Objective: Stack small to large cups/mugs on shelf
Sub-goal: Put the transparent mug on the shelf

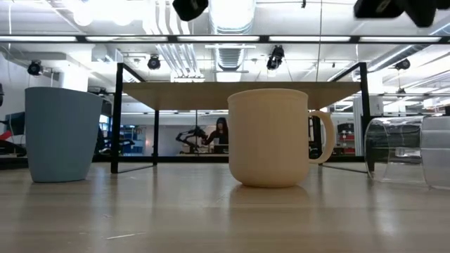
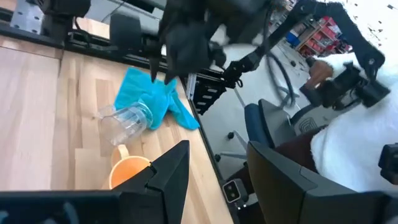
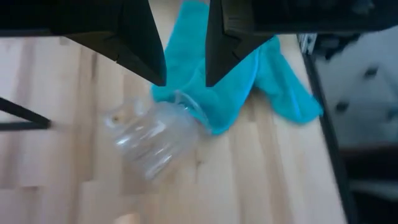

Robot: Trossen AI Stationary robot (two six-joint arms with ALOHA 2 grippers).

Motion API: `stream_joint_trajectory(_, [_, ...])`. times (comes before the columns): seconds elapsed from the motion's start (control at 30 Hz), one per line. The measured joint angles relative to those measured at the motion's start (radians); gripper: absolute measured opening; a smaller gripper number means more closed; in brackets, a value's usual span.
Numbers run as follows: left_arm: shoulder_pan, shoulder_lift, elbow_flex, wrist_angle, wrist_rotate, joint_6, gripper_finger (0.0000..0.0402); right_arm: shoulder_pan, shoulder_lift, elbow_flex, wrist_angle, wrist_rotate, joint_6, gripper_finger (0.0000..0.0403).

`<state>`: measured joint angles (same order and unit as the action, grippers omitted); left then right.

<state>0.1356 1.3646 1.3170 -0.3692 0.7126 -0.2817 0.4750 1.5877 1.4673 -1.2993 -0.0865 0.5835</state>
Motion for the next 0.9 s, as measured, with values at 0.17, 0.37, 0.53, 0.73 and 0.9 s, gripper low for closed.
stream_joint_trajectory(0.17, [-0.026,0.045,0.0,0.053,-0.012,-0.002,0.0148,0.085,-0.077,-0.001,0.013,0.254,0.205,0.0105])
stream_joint_trajectory(0.37, [-0.081,0.117,0.0,0.216,-0.014,-0.062,0.0148,0.209,-0.129,-0.018,0.042,0.448,0.399,0.0107])
stream_joint_trajectory(0.53, [-0.132,0.177,0.0,0.312,-0.103,-0.084,0.0148,0.311,-0.125,-0.051,0.054,0.495,0.569,0.0105])
stream_joint_trajectory(0.73, [-0.196,0.235,0.001,0.362,-0.211,-0.108,0.0148,0.432,-0.083,-0.11,0.061,0.541,0.751,0.0106])
stream_joint_trajectory(0.9, [-0.245,0.287,0.027,0.374,-0.306,-0.106,0.0148,0.505,-0.052,-0.151,0.089,0.601,0.896,0.0105])
